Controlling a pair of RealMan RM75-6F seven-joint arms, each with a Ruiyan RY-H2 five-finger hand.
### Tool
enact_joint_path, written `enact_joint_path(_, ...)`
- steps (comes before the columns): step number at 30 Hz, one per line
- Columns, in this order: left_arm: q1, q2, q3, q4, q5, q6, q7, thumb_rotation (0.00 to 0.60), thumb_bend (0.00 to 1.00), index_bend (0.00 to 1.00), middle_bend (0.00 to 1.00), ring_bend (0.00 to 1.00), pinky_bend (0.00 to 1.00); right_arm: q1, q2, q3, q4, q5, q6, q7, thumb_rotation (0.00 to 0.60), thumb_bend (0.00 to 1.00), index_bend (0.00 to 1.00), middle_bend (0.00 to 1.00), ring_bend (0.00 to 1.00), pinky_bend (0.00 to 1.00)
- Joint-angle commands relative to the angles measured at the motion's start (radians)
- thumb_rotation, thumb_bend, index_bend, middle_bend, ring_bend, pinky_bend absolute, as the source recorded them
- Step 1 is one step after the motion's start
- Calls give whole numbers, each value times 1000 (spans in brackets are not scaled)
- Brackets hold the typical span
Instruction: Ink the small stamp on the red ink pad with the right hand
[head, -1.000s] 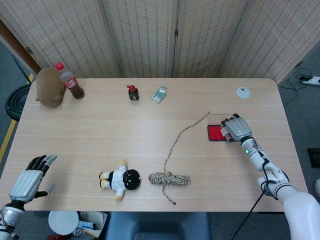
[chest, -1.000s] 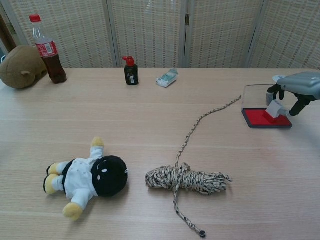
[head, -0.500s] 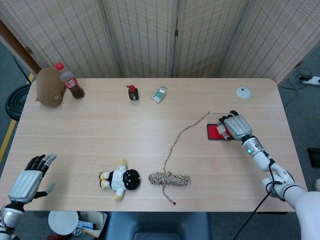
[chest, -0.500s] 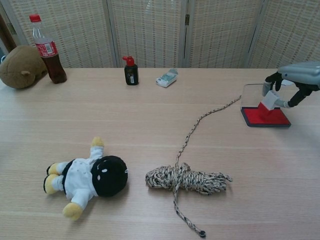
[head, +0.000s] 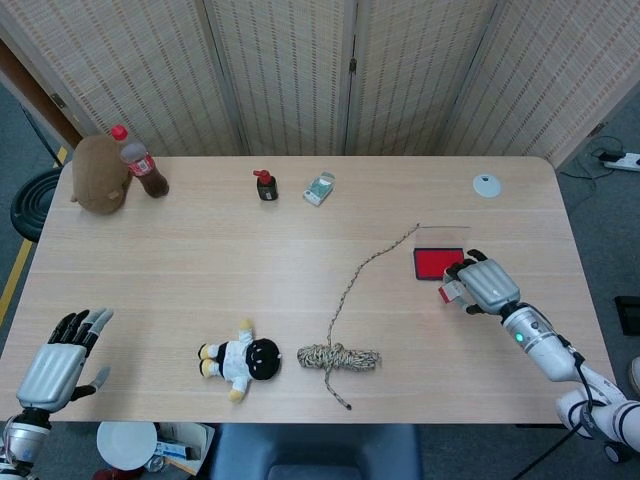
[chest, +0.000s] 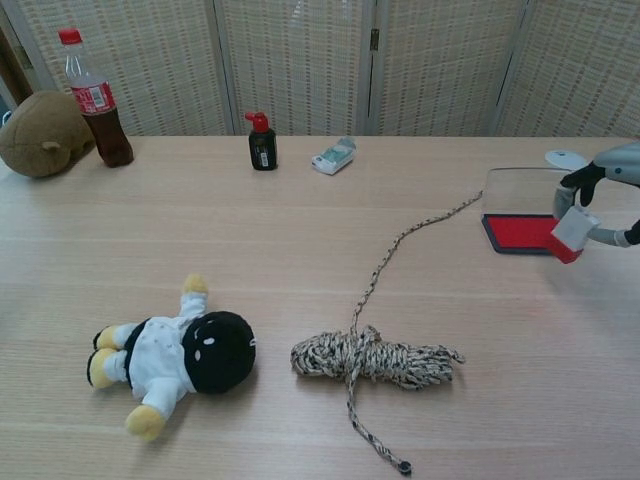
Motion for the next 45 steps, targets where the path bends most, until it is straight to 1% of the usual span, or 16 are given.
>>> enact_joint_path(1,4,0,2,-4,9,10,4,600,337,0,0,0,57,-24,1,-18,-14,6,8,-19,600,391,621,311,299,120)
enact_joint_path(4,7,2,3,-7,15,17,4,600,337,0,0,0,57,-38,-16,-32,6,-1,7,-17,600,387,621,303,302,120)
enact_joint_path(7,10,7,6,-10,25,25,-1,600,337,0,0,0,58,-50,-52,-41,56,-9,11,-25,600,386,621,298,305,120)
enact_joint_path(18,20,19,9,-11,37,42,-25,600,337,0,0,0,57,-36,-160,-30,197,-32,-11,57,600,386,621,287,305,120)
enact_joint_path(24,25,23,6,-11,34,48,-34,600,337,0,0,0,58,-30,-181,-37,237,-51,-16,94,600,382,619,281,304,120)
enact_joint_path(25,25,23,5,-11,34,49,-35,600,336,0,0,0,58,-29,-179,-40,238,-55,-19,102,600,370,600,276,301,120)
enact_joint_path(27,26,23,5,-11,35,51,-35,600,336,0,0,0,58,-22,-165,-52,227,-65,-39,126,600,340,507,246,284,113)
enact_joint_path(31,25,23,5,-11,35,48,-33,600,337,0,0,0,58,-12,-138,-63,208,-82,-47,156,600,292,180,146,212,83)
enact_joint_path(32,25,23,4,-10,34,47,-33,600,337,0,0,0,58,-10,-130,-64,203,-85,-48,162,600,285,118,128,196,77)
enact_joint_path(34,25,22,2,-10,31,47,-33,600,337,0,0,0,58,-8,-122,-65,196,-88,-48,173,600,274,40,104,175,71)
enact_joint_path(36,25,22,1,-10,30,47,-32,600,337,0,0,0,58,-6,-115,-66,191,-89,-52,176,600,267,7,91,164,70)
enact_joint_path(45,25,22,1,-8,32,45,-33,600,337,0,0,0,57,0,-90,-65,158,-97,-43,195,600,251,0,70,138,49)
